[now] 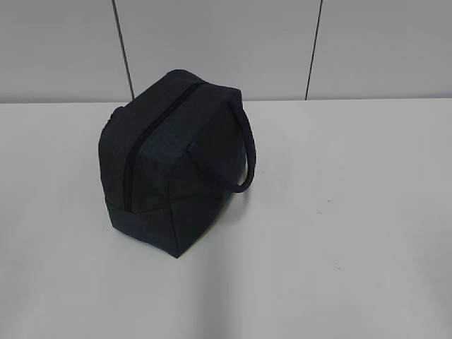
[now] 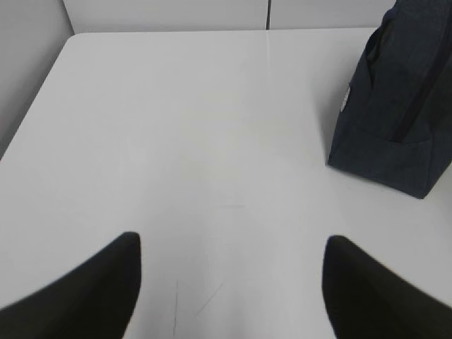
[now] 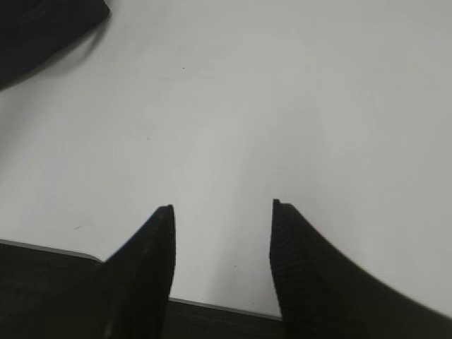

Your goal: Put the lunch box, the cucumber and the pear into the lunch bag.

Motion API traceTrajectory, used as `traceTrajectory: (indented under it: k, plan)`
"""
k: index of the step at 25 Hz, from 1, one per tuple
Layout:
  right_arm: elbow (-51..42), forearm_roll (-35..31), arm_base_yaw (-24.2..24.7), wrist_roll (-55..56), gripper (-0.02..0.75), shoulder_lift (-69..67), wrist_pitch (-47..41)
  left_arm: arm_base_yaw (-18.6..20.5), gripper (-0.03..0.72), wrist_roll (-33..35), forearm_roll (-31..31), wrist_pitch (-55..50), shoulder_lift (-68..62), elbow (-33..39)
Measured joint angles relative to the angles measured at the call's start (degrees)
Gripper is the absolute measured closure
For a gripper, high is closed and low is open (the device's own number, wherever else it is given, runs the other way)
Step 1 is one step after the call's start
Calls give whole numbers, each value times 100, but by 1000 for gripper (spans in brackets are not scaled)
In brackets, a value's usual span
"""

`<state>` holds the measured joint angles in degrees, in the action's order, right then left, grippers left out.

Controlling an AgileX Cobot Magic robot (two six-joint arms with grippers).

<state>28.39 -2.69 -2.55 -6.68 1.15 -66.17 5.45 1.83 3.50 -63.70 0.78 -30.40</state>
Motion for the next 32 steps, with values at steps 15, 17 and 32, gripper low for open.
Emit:
traceTrajectory:
  k: [15, 17, 32]
  plan:
    - [0, 0, -38, 0, 385, 0, 4, -296, 233, 0, 0, 0, 0, 0]
    - [0, 0, -38, 0, 386, 0, 4, -284, 237, 0, 0, 0, 0, 0]
    - [0, 0, -38, 0, 386, 0, 13, -260, 257, 0, 0, 0, 0, 0]
